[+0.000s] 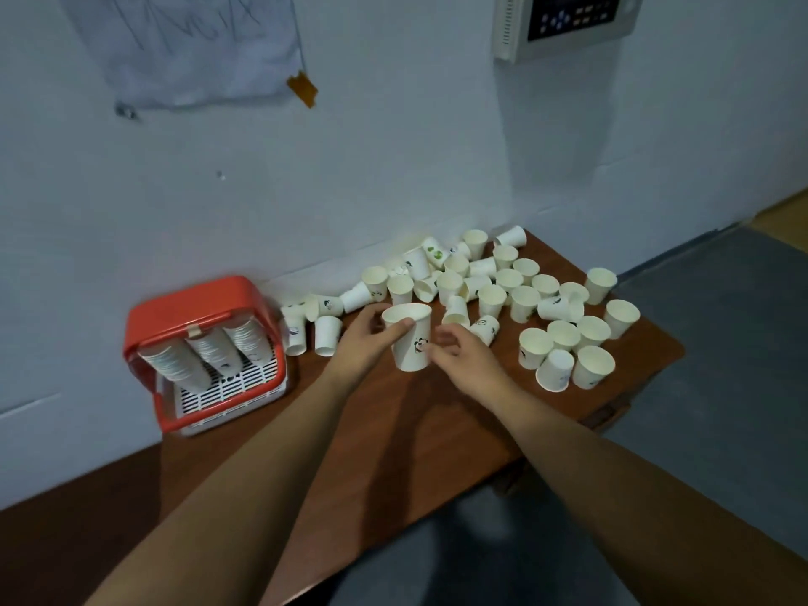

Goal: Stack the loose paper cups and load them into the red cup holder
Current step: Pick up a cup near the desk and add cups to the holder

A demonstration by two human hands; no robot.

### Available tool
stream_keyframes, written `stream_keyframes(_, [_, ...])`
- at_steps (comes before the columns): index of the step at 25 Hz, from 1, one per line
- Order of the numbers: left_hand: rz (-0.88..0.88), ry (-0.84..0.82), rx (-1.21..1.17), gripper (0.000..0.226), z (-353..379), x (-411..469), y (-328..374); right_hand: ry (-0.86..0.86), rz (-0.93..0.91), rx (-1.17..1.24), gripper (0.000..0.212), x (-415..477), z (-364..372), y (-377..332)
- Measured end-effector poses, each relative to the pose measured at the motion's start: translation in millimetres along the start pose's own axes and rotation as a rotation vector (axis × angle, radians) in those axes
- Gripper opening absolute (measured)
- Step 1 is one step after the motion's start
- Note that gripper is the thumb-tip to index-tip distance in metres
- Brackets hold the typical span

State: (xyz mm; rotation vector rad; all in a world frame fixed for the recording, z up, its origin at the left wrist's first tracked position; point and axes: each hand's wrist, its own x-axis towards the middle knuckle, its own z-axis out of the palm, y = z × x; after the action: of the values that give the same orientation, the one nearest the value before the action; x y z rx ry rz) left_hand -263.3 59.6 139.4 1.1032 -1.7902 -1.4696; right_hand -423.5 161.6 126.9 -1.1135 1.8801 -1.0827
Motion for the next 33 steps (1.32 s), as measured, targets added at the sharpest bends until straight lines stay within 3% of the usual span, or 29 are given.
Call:
stream_keyframes(4, [-0.022,0.064,0.061,0.054,-29.1,32.3,-13.8,-0.041,0.021,-0.220,0.049,44.5,-13.6,5.3])
stream_keyframes(9, [-0.057,0.094,0.176,0.052,-31.2,78.7,-34.3,-0.092,0.017,-0.505,0.053,115.0,-56.4,63.0])
stream_keyframes(13, [-0.137,0.202,0.215,0.061,-15.1,115.6,-48.4,-0.154,0.010,-0.591,0.042,189.9,-64.4,106.4])
stream_keyframes(16, [-0.209,0.291,0.218,0.064,2.6,144.9,-55.2,-0.171,0.016,-0.640,0.044,242.6,-54.5,123.3])
stream_keyframes(24, [-0.356,0.411,0.111,0.056,42.0,187.5,-82.1,-0.574,-0.423,-1.187,0.059,328.6,-63.4,156.9])
stream_keyframes(27, [-0.388,0.439,0.088,0.054,45.0,195.8,-86.0,-0.632,-0.515,-1.292,0.070,342.2,-62.2,162.2])
stream_keyframes(33, [-0.407,0.510,0.026,0.055,34.2,195.0,-94.4,-0.654,-0.754,-1.423,0.059,353.1,-36.7,156.1])
